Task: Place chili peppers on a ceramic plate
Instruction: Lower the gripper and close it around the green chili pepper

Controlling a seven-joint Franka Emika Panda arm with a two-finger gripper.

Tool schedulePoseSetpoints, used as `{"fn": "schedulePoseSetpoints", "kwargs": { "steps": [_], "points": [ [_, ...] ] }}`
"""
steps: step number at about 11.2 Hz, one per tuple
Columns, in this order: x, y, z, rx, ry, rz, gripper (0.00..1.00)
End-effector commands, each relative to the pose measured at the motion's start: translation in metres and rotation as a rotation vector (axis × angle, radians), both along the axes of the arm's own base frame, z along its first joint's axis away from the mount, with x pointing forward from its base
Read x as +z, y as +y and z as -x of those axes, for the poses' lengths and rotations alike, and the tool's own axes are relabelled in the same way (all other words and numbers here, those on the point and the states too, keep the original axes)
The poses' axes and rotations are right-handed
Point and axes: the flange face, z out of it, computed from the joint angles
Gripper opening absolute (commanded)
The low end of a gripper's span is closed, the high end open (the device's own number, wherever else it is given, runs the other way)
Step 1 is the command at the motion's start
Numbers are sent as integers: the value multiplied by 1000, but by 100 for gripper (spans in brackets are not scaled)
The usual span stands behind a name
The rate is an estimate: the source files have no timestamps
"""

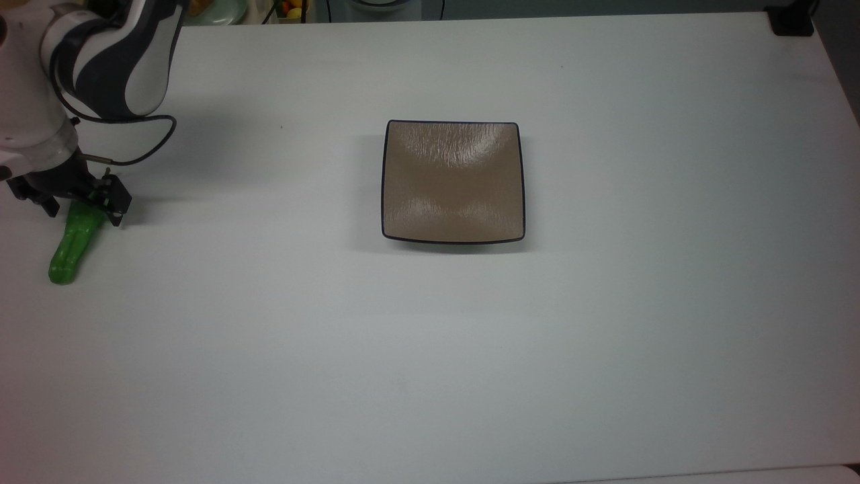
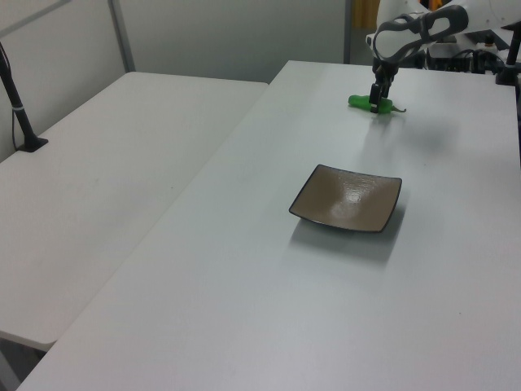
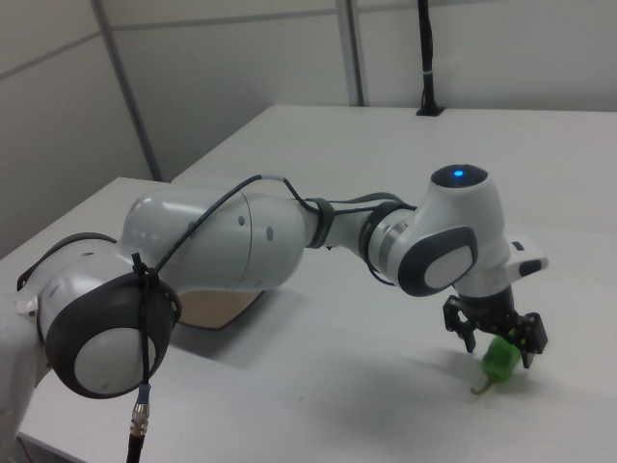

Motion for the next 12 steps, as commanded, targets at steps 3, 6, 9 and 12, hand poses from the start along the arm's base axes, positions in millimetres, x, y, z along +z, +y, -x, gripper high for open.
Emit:
{"fn": "schedulePoseSetpoints", "kwargs": {
  "steps": [3,6,9,12],
  "points": [
    [0,-10,7,1,-30,14,61],
    [-1,-10,7,-3,-30,12,9],
    [14,-7,8,-4,-37,8,9],
    [67,28,12,28,34,-45,9]
  ]
}}
